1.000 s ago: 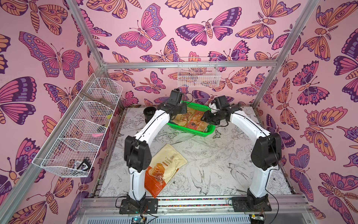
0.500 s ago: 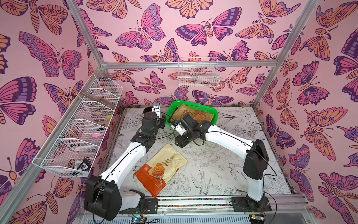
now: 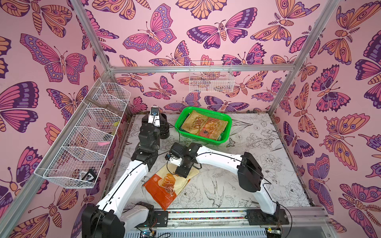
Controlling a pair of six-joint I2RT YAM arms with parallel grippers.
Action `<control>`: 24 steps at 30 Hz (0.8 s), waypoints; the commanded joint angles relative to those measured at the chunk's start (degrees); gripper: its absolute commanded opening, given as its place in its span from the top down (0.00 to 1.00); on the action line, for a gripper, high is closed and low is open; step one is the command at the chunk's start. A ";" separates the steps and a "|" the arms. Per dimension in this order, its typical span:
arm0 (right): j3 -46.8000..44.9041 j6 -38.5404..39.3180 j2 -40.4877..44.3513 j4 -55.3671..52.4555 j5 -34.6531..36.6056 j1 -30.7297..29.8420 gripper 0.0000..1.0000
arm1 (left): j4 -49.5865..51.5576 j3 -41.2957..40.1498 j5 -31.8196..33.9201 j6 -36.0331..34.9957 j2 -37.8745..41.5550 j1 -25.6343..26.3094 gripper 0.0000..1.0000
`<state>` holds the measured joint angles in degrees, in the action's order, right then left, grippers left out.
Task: Put the potato chips into the basket
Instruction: Pick up the potato chip from the center of the board.
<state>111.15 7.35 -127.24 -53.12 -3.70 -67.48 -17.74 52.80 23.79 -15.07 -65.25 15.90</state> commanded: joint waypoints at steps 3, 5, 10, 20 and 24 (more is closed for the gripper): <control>3.43 3.99 -3.69 -2.98 -1.98 -2.39 0.32 | -3.68 -1.56 3.71 -3.69 0.61 -2.05 0.37; 3.75 4.03 -4.32 -2.62 -3.11 -2.48 0.32 | -3.71 -1.38 4.63 -2.51 1.17 -3.20 0.37; 4.44 4.92 -7.35 -2.92 -0.51 -3.27 0.33 | -4.38 -1.50 6.84 -0.91 2.65 -5.29 0.37; 8.75 5.75 -12.83 -9.04 1.24 -3.37 0.74 | -3.46 -1.47 4.69 0.58 2.50 -6.88 0.37; 7.19 5.84 -11.25 -8.46 1.49 -3.36 0.96 | -3.28 -1.47 4.27 0.66 2.76 -6.90 0.37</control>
<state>120.66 12.86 -137.29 -58.37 -4.36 -70.91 -20.60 52.10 28.69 -15.27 -63.22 9.37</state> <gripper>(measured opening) 0.090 0.631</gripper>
